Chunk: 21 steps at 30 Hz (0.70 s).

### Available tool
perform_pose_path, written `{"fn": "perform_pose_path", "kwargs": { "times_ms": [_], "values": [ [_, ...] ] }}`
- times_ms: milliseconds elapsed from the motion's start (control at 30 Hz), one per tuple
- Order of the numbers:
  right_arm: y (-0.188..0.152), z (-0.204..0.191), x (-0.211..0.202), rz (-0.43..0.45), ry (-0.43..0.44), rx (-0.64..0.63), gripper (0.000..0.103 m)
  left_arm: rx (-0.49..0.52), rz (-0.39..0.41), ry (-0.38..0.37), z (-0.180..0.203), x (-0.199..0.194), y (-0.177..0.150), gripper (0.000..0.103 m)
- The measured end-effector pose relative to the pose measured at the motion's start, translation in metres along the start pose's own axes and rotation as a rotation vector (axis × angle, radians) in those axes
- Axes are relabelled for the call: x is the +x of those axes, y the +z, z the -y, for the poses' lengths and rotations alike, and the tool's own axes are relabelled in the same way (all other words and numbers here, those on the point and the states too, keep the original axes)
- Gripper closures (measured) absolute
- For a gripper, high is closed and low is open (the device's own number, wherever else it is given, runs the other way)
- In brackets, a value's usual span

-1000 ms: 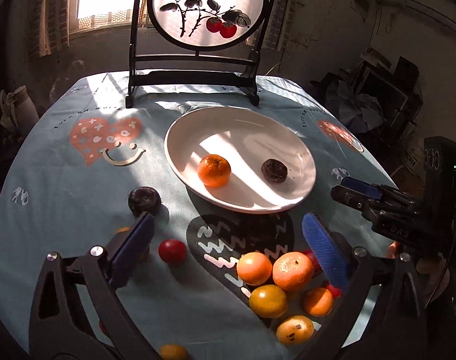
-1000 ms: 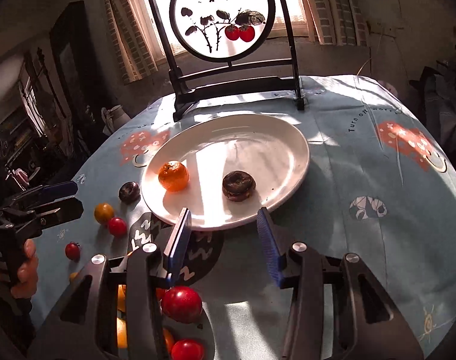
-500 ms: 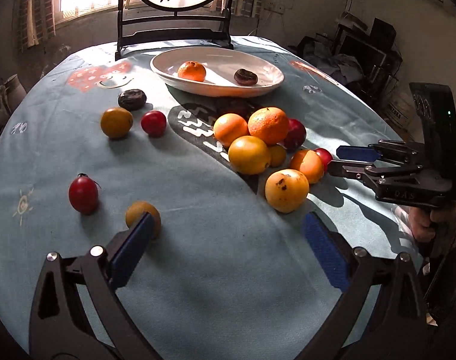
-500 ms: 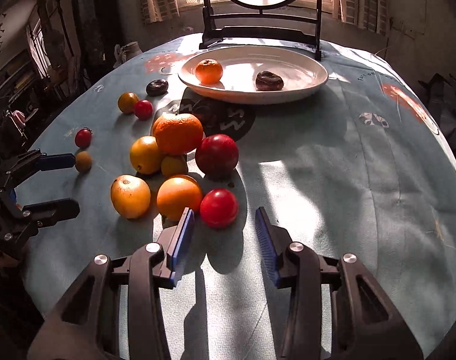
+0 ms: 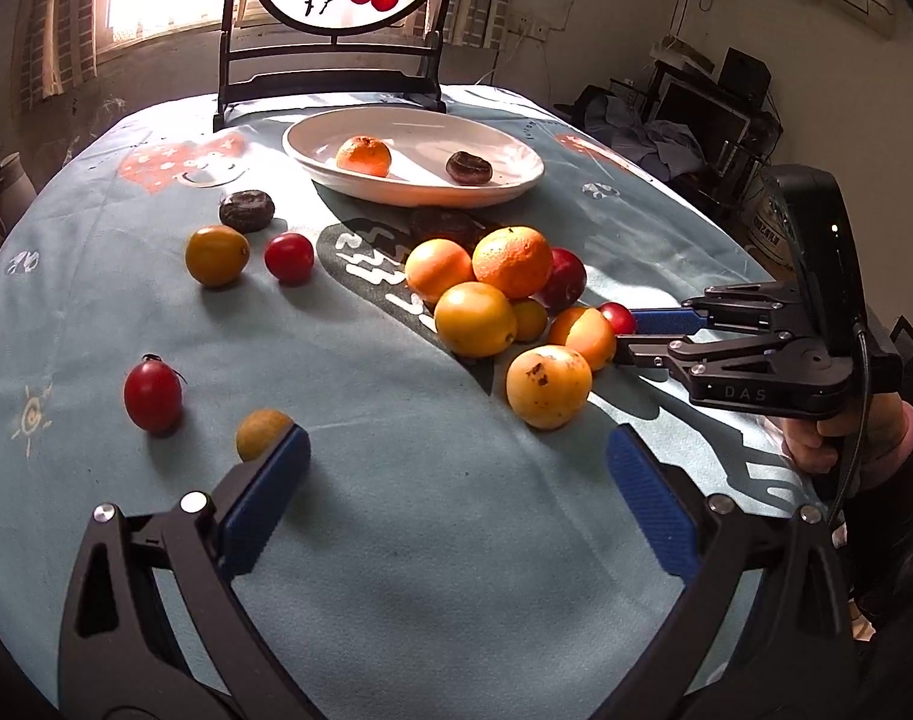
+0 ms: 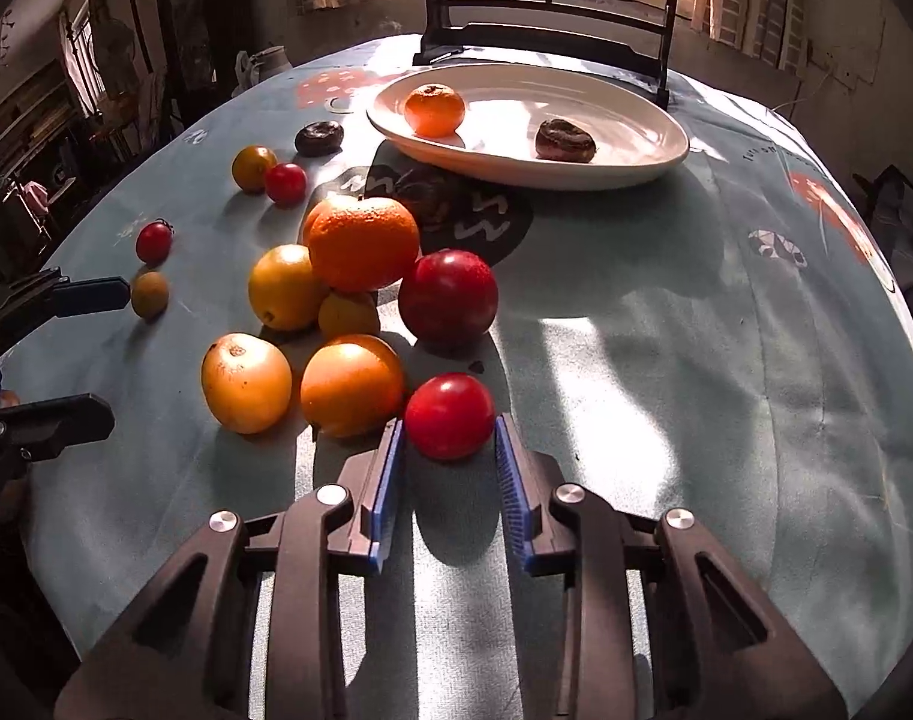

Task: Organize fruits
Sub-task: 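Grasp the red tomato with the right gripper while the left gripper grasps the small olive-green fruit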

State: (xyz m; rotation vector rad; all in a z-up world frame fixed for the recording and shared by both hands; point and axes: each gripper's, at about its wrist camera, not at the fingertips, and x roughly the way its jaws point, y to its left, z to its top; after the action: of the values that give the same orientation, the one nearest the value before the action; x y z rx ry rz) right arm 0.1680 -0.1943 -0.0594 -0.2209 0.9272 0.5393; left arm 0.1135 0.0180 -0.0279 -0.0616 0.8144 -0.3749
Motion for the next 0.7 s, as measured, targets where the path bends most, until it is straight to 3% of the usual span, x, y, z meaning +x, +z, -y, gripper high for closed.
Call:
{"fn": "perform_pose_path", "kwargs": {
  "times_ms": [333,567,667,700],
  "values": [
    [0.007,0.005,0.006,0.002,0.050,0.008,0.072,-0.014,-0.022,0.008,-0.002,0.003,0.000,0.002],
    [0.006,0.028,-0.004,0.068,0.205,0.134,0.074,-0.027,0.022,0.127,-0.025,-0.012,-0.004,0.003],
    [0.006,0.028,-0.007,0.080,0.203,0.137,0.074,-0.057,-0.005,0.119,-0.033,-0.007,-0.001,0.012],
    [0.006,0.027,-0.009,0.083,0.205,0.135,0.074,-0.064,-0.021,0.103,-0.036,-0.003,0.001,0.020]
  ]
}}
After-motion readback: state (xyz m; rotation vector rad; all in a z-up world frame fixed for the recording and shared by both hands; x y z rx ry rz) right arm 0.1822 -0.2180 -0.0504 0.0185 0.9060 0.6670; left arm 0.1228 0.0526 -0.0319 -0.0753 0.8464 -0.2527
